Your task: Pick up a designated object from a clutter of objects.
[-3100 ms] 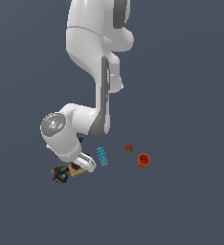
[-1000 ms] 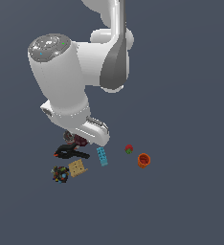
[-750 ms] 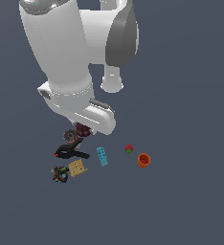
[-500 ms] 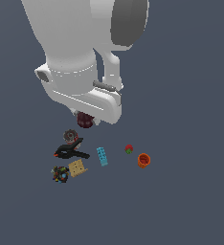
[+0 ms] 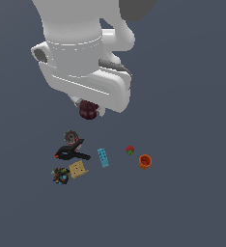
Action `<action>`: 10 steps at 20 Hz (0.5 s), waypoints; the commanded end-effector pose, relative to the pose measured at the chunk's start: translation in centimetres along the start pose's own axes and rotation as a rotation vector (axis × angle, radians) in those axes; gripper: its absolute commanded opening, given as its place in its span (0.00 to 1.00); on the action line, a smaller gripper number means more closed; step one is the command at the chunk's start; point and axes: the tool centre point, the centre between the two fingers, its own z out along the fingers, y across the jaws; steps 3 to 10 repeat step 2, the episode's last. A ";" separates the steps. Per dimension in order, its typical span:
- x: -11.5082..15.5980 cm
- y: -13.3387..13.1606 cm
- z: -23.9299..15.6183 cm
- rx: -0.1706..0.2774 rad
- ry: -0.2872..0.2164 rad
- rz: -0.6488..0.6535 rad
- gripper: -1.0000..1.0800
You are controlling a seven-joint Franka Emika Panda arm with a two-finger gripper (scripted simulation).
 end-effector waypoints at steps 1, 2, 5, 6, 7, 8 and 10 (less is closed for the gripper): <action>0.0 -0.1 -0.2 0.000 0.000 0.000 0.00; 0.0 -0.1 -0.2 0.000 0.000 0.000 0.00; 0.0 -0.1 -0.2 0.000 0.000 0.000 0.00; 0.0 -0.1 -0.2 0.000 0.000 0.000 0.00; 0.0 -0.1 -0.2 0.000 0.000 0.000 0.00; 0.0 -0.1 -0.2 0.000 0.000 0.000 0.00; 0.0 -0.1 -0.2 0.000 0.000 0.000 0.00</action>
